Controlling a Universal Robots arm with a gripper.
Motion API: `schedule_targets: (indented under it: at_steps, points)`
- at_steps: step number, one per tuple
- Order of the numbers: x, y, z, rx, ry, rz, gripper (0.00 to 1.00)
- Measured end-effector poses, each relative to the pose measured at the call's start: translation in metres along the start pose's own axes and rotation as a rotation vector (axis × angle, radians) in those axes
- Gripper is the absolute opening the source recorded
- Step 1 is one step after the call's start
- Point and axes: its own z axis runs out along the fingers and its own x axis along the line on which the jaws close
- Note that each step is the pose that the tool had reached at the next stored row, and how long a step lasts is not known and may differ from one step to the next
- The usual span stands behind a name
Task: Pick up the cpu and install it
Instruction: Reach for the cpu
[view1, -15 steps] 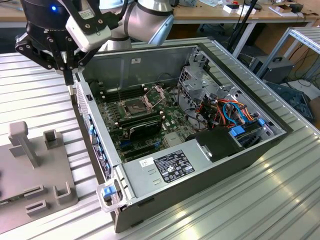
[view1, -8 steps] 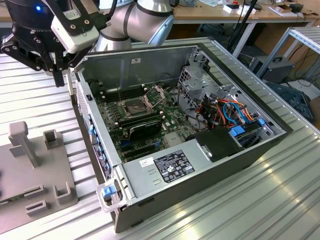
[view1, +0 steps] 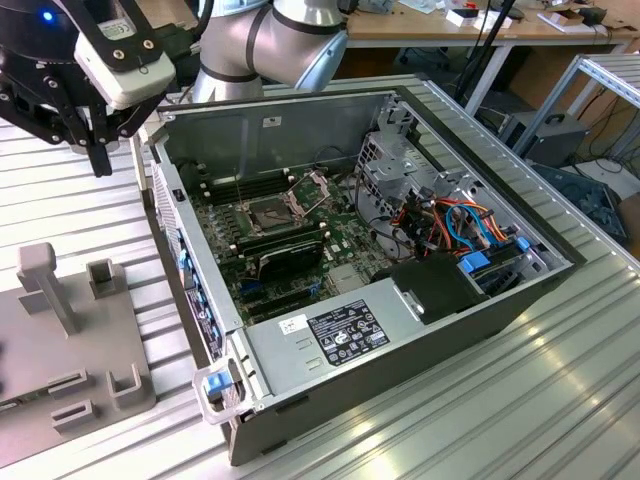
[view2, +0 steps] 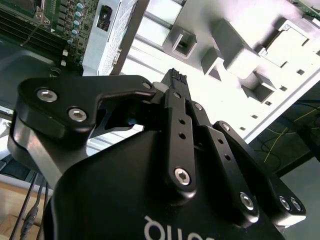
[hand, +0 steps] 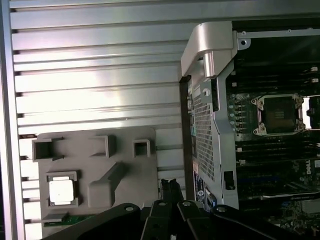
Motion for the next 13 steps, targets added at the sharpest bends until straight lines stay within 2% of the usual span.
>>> schedule_targets:
  at_steps: [6,13]
  points:
    - [0.0065,-0.0005,-0.0002,0.0,0.0,0.0,0.11]
    - [0.0211,-0.0016,-0.0006,0.0001,0.0,0.0,0.11]
